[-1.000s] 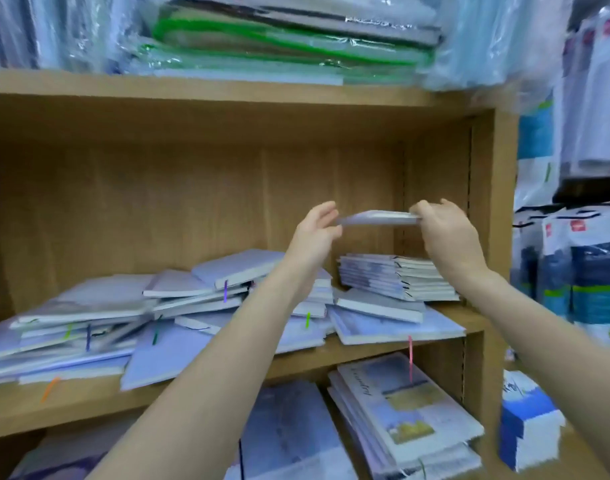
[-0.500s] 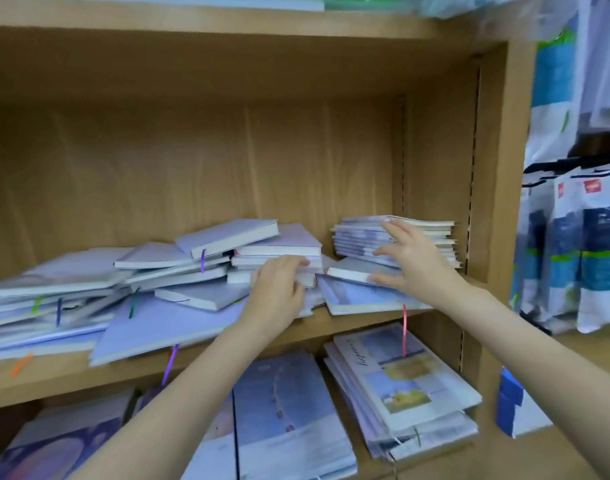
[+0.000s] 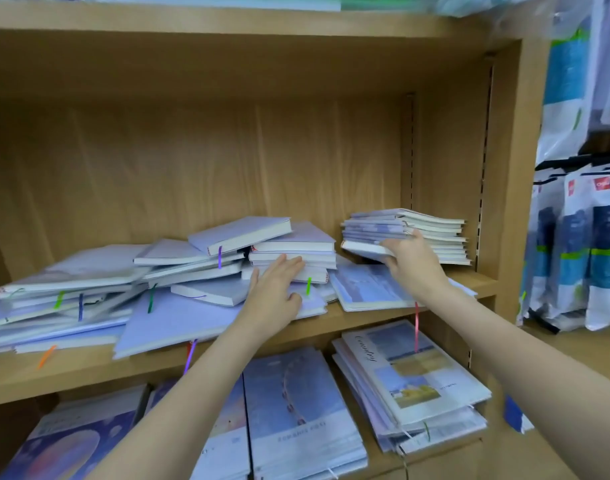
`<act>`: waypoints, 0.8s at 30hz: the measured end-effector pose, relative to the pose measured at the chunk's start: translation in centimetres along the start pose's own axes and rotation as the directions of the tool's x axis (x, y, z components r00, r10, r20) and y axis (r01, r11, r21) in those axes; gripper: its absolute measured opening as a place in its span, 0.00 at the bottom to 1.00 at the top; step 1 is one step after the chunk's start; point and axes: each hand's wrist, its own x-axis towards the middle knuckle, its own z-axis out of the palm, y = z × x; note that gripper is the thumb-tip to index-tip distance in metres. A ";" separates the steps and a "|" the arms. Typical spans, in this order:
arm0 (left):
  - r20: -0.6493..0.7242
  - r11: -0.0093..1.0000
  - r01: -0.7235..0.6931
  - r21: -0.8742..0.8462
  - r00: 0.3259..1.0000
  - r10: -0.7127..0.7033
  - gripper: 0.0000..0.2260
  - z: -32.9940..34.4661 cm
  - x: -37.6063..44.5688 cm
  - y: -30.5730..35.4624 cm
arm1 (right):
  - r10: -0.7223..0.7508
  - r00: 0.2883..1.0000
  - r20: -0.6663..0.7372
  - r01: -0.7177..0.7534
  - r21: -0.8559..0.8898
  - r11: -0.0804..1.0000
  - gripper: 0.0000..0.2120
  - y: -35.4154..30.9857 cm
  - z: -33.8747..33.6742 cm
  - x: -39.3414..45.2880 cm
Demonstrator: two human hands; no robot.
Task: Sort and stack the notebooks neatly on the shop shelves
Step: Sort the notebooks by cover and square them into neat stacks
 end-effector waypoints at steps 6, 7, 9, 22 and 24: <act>-0.039 0.999 -0.015 0.043 0.999 0.016 0.26 0.6 -0.1 0.1 | 0.239 0.938 -0.251 -0.099 0.467 0.879 0.06 -3.6 -3.1 2.2; -0.035 0.999 -0.025 0.034 0.999 0.026 0.25 0.6 -0.1 0.1 | 0.238 0.929 -0.284 -0.060 0.520 0.852 0.07 -4.5 -3.8 2.5; -0.044 0.999 -0.042 -0.025 0.998 0.041 0.25 0.2 -0.4 0.2 | 0.157 0.912 -0.379 0.088 0.556 0.826 0.07 -6.5 -5.1 2.9; -0.426 0.915 0.058 0.399 0.896 0.129 0.22 -9.2 -6.3 -10.1 | -0.308 0.946 -0.101 0.324 0.277 0.905 0.20 -13.0 -1.6 2.3; -0.416 0.897 0.094 0.431 0.903 0.105 0.23 -9.9 -6.7 -11.3 | -0.335 0.940 -0.058 0.340 0.144 0.929 0.20 -15.1 -1.6 2.8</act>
